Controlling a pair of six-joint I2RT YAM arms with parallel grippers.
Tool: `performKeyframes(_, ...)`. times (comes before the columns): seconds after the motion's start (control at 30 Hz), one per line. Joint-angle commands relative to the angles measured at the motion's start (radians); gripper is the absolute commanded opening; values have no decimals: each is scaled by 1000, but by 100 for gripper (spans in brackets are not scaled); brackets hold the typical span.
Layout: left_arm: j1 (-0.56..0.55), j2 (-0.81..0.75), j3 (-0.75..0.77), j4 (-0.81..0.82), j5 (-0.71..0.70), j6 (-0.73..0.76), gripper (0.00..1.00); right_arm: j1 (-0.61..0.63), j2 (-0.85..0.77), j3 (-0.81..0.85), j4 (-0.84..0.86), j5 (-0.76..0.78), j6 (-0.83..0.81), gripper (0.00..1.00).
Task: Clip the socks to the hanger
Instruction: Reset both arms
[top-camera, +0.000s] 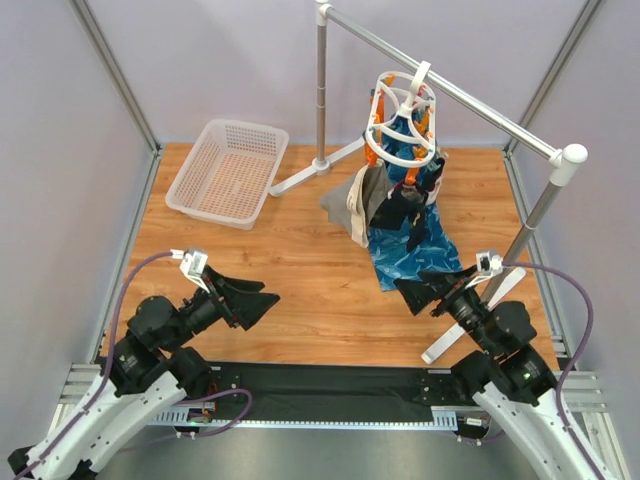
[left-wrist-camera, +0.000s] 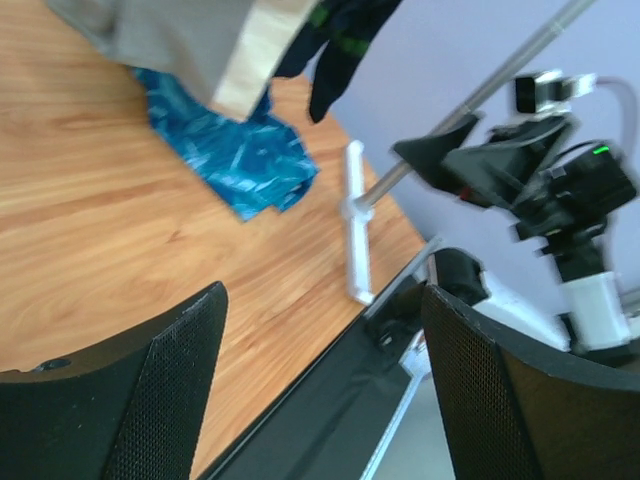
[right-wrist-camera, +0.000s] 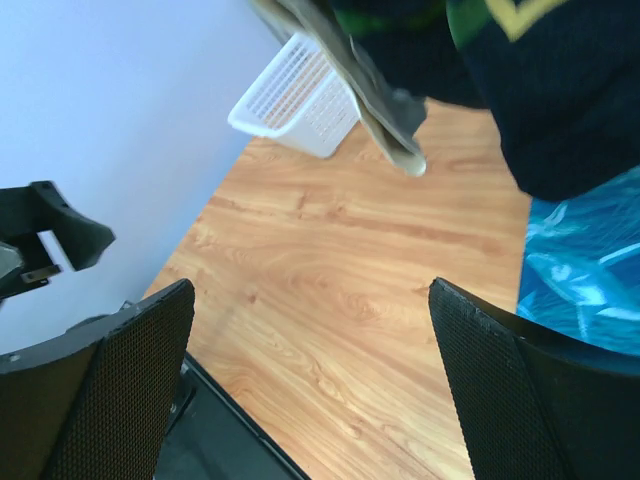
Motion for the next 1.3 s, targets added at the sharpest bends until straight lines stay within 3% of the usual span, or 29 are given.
performKeyframes(0.0, 4, -116, -197, 328, 82, -103, 85, -3, -126, -199, 247, -103, 137, 100)
performKeyframes(0.07, 2, -185, -280, 428, 99, -148, 86, -3, -218, -286, 338, -121, 177, 100)
performKeyframes(0.3, 4, -286, -688, 921, 67, -375, 95, -3, -212, -532, 555, -93, 266, 100)
performKeyframes(0.53, 4, -263, -677, 838, 65, -348, 97, 0, -209, -523, 360, 47, 207, 100)
performKeyframes(0.7, 4, -185, -667, 749, 110, -331, 96, 0, -210, -518, 101, 170, 224, 100)
performKeyframes(1.27, 4, -119, -673, 798, 136, -323, 96, 7, -212, -520, 84, 144, 268, 100)
